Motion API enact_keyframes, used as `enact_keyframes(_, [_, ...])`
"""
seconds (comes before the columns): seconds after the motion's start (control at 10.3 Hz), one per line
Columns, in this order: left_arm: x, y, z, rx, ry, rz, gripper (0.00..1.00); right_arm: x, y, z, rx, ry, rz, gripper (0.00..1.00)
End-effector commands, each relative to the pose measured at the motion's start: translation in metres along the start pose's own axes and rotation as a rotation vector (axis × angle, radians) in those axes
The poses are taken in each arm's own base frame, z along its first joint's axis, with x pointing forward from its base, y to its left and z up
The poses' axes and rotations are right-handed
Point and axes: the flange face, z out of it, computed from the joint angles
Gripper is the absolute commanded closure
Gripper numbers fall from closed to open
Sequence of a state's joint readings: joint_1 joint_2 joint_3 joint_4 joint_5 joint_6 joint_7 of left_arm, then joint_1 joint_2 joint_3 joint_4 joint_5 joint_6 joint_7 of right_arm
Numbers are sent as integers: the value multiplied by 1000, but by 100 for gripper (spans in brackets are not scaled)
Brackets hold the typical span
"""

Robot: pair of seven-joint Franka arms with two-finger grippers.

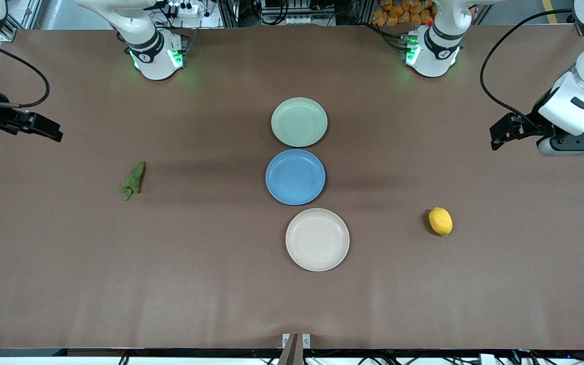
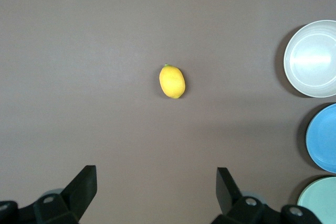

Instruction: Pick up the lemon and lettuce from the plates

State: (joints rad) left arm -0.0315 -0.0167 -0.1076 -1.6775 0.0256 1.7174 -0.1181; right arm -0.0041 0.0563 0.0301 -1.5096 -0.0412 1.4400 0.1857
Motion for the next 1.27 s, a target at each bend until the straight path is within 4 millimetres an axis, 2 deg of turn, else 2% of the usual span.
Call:
enact_keyframes(0.0, [0,-2,-3,-19,-2,11,0,3,0,-8,20,6,-7,0])
enact_keyframes(0.39, [0,-2,-3,-17,-2,13,0,12,12,-8,25,35,17,0])
enact_keyframes(1.17, [1,-4,-9,-15,12,10,0,14,9,-11,84,47,23,0])
